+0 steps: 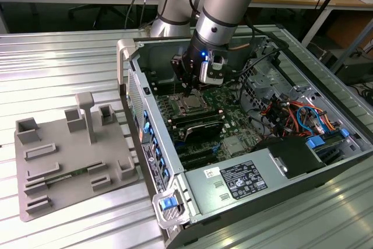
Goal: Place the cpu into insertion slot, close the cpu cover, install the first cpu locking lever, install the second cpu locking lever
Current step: 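Install the first cpu locking lever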
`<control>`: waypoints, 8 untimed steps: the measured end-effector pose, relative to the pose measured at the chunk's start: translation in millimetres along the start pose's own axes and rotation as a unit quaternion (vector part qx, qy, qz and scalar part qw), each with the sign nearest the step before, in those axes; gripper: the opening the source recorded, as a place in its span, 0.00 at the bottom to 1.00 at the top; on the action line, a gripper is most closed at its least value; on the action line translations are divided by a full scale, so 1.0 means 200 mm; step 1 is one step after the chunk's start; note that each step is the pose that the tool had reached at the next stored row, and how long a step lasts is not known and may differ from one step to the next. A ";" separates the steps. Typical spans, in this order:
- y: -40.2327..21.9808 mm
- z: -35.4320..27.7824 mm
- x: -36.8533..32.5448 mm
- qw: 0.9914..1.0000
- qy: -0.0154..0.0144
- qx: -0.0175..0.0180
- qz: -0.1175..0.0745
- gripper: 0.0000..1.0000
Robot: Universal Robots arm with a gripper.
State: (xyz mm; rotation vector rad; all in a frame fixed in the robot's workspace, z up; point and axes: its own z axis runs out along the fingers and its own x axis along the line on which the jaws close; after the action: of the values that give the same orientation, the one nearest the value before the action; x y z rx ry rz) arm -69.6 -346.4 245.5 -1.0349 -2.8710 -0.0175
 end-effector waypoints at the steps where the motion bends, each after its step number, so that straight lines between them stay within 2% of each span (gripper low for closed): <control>1: 0.000 0.000 0.000 1.000 0.000 0.000 -0.001 0.11; 8: 0.000 0.000 0.000 1.000 0.001 -0.001 -0.004 0.11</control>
State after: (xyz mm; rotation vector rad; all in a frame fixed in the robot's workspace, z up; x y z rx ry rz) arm -69.6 -346.4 245.4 -1.0220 -2.8739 -0.0238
